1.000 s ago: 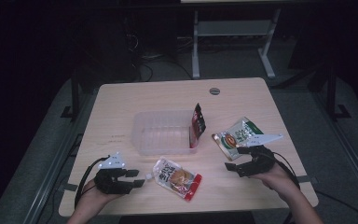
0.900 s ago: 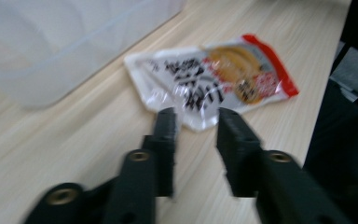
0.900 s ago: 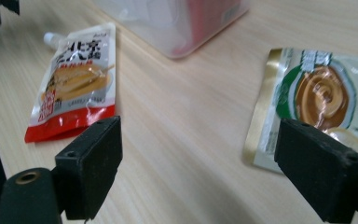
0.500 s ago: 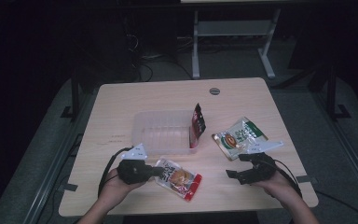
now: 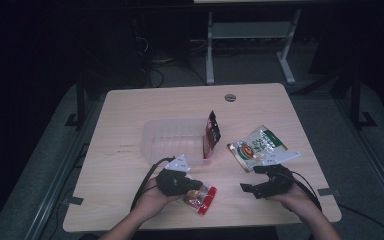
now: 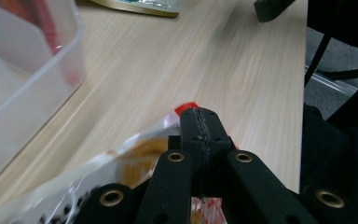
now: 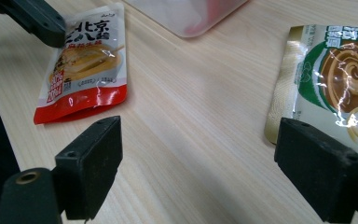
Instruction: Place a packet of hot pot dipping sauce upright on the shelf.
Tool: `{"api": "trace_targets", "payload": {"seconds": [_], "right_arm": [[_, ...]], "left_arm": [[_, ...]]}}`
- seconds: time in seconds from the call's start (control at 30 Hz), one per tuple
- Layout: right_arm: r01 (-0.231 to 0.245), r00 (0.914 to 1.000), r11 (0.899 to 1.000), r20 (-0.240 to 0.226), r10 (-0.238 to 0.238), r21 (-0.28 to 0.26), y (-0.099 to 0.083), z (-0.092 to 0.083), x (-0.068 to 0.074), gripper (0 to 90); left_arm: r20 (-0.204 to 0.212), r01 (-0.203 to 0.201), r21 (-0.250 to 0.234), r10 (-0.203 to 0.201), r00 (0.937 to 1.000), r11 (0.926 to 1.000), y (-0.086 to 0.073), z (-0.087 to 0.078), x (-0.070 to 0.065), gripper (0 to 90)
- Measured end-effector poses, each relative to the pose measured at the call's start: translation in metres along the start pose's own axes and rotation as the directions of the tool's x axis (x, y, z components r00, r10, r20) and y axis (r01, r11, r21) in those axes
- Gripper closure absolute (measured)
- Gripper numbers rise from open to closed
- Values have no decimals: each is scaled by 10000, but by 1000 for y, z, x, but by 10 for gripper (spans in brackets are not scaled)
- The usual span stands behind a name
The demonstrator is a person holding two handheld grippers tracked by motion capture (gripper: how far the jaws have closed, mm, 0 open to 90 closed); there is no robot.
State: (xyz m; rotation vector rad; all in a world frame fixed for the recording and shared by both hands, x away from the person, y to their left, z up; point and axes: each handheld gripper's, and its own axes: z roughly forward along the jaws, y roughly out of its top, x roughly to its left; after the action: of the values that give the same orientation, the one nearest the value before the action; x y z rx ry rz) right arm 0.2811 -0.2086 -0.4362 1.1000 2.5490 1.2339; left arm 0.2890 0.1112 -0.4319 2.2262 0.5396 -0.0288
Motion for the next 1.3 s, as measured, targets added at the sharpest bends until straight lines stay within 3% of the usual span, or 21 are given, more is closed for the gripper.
{"api": "trace_targets", "payload": {"seconds": [0.13, 0.27, 0.37, 0.47, 0.53, 0.77, 0.97, 1.3], "right_arm": [[-2, 10000, 10000, -29, 2, 46, 0, 1, 1, 147], [-5, 10000, 10000, -54, 5, 25, 1, 1, 0, 147], [35, 10000, 10000, -67, -35, 24, 0, 1, 0, 148], [24, 10000, 10000, -74, -24, 27, 0, 1, 0, 148], [32, 10000, 10000, -87, -32, 12, 0, 2, 0, 149], [-34, 9999, 10000, -99, 34, 11, 1, 2, 0, 149], [-63, 10000, 10000, -57, 62, -9, 2, 2, -2, 149], [-147, 9999, 9999, -20, 147, 58, 3, 4, -1, 149]], "left_arm": [[66, -67, 252, 66, 10000, 9997, 5, 18, -3, 896], [-14, -288, 908, 291, 9996, 9955, 4, 33, -7, 897], [-22, -180, 1008, 183, 9998, 9947, 0, 37, -7, 898], [-117, -431, 1342, 451, 9989, 9900, -2, 38, -9, 898], [-105, -346, 1292, 362, 9993, 9910, -4, 39, -10, 899], [109, -139, 1483, 124, 9999, 9888, -15, 29, -15, 899], [286, -84, 1864, 31, 9996, 9824, -26, 14, -17, 899], [163, 354, 2138, -398, 9991, 9762, -50, -16, -17, 899]]}}
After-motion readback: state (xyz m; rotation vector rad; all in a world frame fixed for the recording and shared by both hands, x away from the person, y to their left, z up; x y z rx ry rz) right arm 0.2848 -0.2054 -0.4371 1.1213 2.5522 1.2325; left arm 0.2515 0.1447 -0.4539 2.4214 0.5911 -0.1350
